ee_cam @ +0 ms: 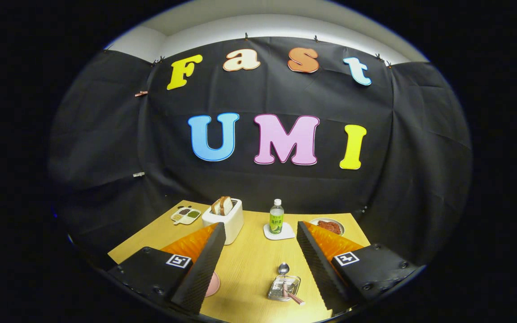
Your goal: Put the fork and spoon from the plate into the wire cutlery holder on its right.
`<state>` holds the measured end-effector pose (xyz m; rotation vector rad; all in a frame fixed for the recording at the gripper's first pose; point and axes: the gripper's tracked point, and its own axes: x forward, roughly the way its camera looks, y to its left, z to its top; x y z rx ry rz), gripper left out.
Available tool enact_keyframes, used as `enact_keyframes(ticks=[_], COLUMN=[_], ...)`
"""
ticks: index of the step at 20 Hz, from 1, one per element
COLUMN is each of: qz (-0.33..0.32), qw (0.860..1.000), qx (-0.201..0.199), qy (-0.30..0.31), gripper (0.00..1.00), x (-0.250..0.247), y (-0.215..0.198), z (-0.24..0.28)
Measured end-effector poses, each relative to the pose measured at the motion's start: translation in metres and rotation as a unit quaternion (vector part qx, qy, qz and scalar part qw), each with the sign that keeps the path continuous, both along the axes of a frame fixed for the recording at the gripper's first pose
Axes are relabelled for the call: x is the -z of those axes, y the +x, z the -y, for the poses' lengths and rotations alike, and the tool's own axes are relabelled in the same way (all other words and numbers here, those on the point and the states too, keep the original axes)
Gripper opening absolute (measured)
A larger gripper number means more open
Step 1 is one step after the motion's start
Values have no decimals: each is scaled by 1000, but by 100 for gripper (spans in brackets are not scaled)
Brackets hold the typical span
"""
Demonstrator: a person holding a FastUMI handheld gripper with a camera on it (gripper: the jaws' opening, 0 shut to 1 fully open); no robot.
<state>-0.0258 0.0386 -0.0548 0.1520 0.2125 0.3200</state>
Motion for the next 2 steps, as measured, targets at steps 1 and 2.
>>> enact_keyframes(ticks=[1,2], qz=[-1,-1], qw=[1000,1000], qx=[0,0], qy=[0,2], gripper=[99,99], x=[-1,-1], y=[0,-1], z=[0,1])
